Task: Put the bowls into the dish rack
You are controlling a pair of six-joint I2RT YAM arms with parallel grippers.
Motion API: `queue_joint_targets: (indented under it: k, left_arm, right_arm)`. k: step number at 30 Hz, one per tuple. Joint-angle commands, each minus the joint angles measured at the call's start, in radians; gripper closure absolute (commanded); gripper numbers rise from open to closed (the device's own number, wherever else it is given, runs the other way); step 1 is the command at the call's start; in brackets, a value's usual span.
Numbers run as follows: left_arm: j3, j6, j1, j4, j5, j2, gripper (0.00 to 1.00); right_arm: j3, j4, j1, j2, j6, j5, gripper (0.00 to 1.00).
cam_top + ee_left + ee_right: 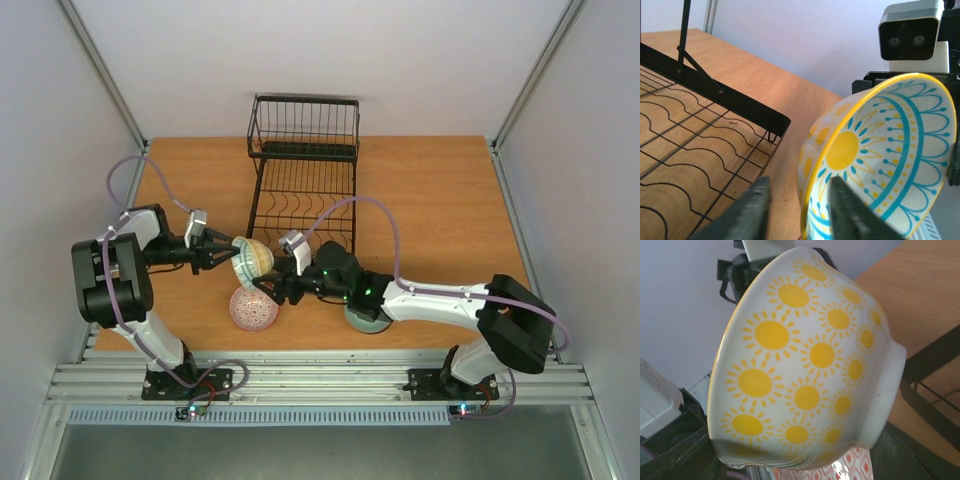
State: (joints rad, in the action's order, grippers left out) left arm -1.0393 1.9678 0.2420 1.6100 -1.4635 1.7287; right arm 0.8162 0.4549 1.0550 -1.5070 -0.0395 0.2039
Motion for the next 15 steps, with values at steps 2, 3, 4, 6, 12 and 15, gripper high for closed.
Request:
queue_joint_targets:
  k: [2, 3, 4, 6, 12, 15]
  left_arm:
    - [-0.016, 0.015, 0.028, 0.191, -0.078, 0.003, 0.41]
    - [-0.022, 0.006, 0.04, 0.191, -0.092, 0.007, 0.33]
    - [-0.028, -0.002, 0.052, 0.191, -0.104, 0.011, 0.27]
    - [-0.037, -0.018, 0.078, 0.19, -0.128, 0.021, 0.2]
    - [-0.019, -0.012, 0.14, 0.191, -0.185, -0.019, 0.04]
    - [-0.01, -0.012, 0.163, 0.191, -0.2, -0.066, 0.01]
  right_arm:
    - [0.089, -0.22, -0.006, 0.104, -0.14, -0.099, 0.99]
    - [0.113, -0.28, -0.006, 0.109, -0.164, -0.123, 0.99]
    - [0.14, -0.345, -0.006, 0.112, -0.193, -0.145, 0.99]
    - [0.194, -0.46, -0.006, 0.116, -0.244, -0.188, 0.99]
    - [0.338, -0.709, -0.007, 0.112, -0.366, -0.338, 0.99]
    - [0.368, -0.753, -0.006, 0.114, -0.4, -0.382, 0.99]
